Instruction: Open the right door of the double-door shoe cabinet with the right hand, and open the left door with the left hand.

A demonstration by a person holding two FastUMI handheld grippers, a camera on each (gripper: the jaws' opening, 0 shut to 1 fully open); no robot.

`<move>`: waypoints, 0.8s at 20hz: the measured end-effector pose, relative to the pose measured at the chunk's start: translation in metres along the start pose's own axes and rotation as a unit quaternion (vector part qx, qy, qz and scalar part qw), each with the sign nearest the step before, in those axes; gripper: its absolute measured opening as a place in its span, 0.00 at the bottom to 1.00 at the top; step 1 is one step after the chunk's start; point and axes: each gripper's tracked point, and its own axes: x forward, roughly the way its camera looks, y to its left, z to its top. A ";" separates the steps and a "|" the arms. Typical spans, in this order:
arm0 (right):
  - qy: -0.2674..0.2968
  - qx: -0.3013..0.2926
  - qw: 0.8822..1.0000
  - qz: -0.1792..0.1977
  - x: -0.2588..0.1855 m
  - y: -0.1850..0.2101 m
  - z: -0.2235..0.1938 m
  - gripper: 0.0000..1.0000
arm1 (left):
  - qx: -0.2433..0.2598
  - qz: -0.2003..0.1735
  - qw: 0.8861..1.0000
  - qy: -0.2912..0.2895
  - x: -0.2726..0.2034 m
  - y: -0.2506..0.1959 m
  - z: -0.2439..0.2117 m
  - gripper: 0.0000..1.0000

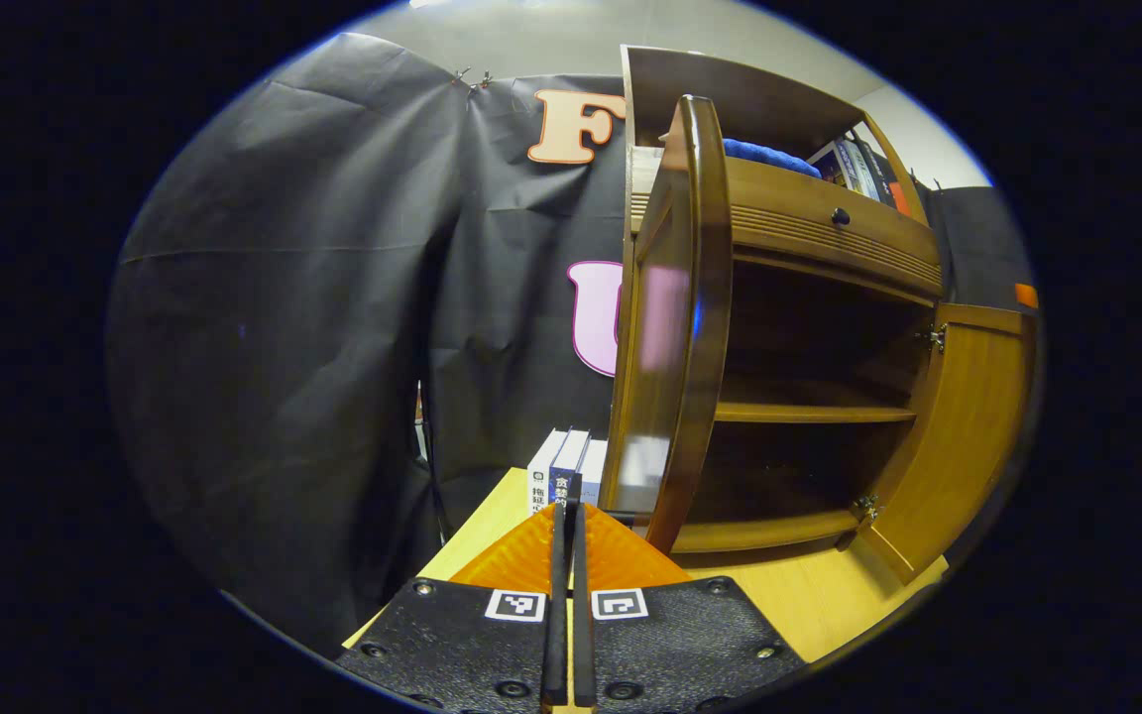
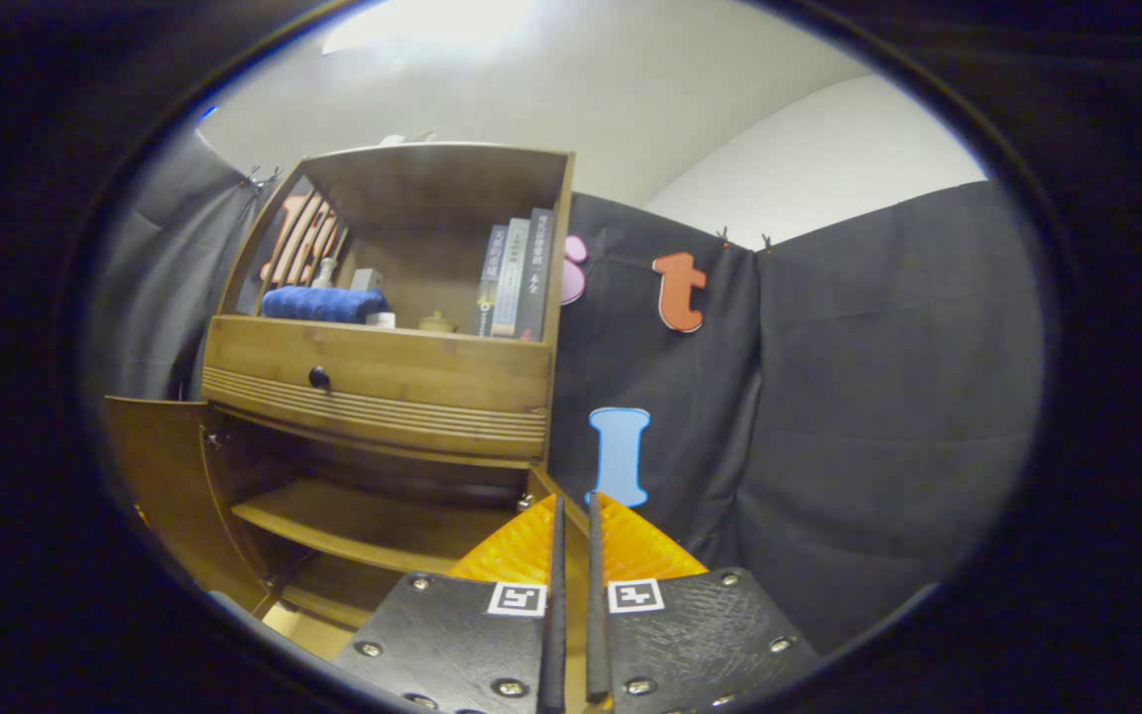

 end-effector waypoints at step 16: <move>0.028 0.014 0.996 0.083 0.024 0.071 -0.029 0.08 | -0.038 0.114 0.991 -0.055 -0.031 0.060 0.137 0.00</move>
